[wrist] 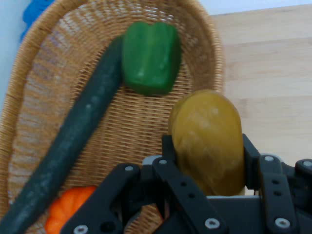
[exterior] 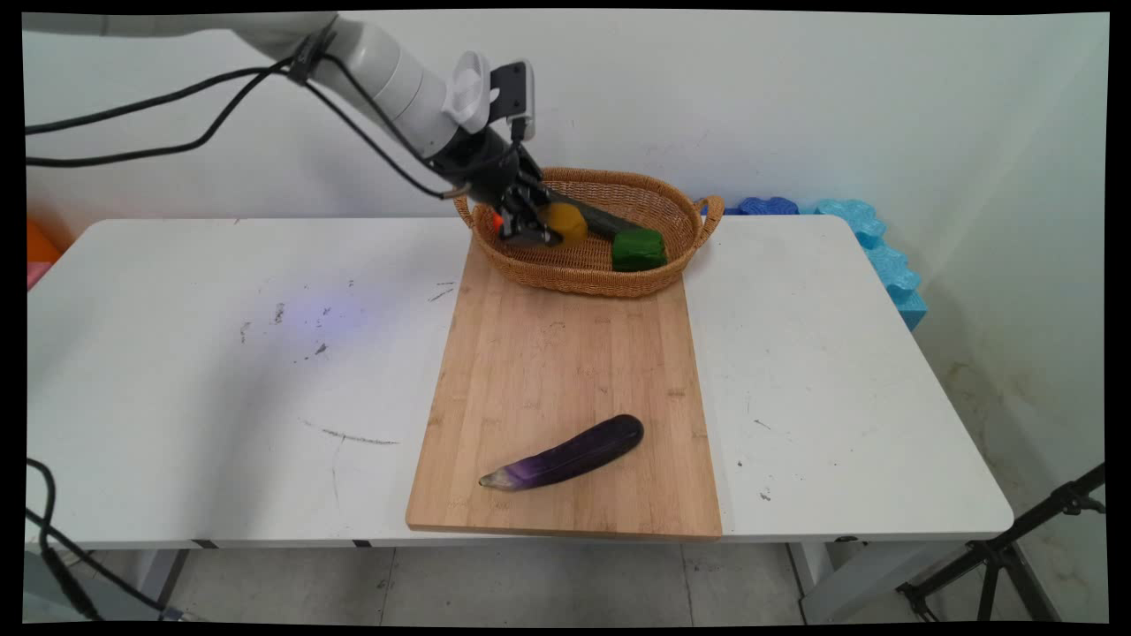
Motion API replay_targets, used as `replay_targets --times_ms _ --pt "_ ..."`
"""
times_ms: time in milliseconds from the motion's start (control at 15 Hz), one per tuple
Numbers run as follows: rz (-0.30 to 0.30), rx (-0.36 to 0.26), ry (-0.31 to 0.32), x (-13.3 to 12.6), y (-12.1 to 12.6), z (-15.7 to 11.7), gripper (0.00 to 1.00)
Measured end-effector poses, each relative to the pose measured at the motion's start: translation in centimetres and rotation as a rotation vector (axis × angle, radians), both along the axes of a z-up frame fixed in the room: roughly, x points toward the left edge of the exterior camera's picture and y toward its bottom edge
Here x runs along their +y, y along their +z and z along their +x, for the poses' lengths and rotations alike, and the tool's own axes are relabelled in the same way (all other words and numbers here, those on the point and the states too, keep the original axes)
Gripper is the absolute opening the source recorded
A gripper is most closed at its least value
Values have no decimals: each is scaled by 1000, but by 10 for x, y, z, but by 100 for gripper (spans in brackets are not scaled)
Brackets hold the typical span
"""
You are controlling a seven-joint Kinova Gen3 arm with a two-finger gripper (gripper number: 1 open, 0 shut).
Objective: Place the picked object in the vegetable basket
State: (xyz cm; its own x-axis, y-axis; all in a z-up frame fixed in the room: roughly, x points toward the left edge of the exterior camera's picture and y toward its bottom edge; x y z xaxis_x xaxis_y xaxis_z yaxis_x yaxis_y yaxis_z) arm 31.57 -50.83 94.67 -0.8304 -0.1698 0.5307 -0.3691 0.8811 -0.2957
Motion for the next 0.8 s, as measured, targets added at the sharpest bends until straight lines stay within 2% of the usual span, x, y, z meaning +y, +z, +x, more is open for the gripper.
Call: replay_targets --times_ms 400,800 --pt "-1 -31 -30 -48 -12 7 0" --pt "41 -30 -42 -82 -38 6 0"
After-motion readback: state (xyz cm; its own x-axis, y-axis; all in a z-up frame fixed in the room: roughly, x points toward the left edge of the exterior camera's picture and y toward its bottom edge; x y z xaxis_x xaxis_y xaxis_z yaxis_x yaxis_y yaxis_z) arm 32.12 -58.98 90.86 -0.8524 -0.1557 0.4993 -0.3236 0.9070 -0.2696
